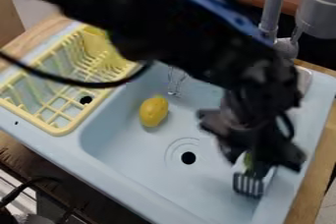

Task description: Put the spatula to the right corner of the sink

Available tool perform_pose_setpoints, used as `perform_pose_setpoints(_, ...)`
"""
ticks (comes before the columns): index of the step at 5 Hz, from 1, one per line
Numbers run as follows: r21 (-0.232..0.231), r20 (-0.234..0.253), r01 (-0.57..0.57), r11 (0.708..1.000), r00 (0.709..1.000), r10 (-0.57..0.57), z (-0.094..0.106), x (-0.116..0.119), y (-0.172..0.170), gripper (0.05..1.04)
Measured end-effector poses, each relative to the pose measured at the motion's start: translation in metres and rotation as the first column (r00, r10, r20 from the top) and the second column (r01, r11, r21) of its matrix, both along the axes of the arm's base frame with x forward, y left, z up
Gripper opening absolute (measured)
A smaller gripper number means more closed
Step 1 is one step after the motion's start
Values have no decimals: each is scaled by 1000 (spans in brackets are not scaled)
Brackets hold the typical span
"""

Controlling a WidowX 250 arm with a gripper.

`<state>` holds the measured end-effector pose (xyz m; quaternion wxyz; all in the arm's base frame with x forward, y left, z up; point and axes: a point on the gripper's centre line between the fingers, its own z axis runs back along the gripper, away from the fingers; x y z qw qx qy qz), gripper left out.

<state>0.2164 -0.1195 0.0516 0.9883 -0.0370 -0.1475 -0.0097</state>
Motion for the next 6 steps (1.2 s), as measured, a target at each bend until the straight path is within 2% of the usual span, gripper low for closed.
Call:
perform_pose_setpoints(1, 35, -21, -11, 999, 1000, 12, -16, 8, 1, 403)
perform_pose_setpoints(2, 42, 2, -26, 999, 1000, 26, -22, 17, 0, 402)
perform_pose_setpoints(3, 30, 21, -43, 999, 999, 42, -21, 30, 1, 447)
perform_pose_setpoints(4, 27, 31, -37, 999, 999, 37, -19, 33, -1, 739)
perform_pose_setpoints(5, 24, 31, -35, 999, 999, 34, -19, 35, 3, 978)
perform_pose_setpoints(6, 13, 43, -20, 1000, 999, 19, -19, 37, 2, 995)
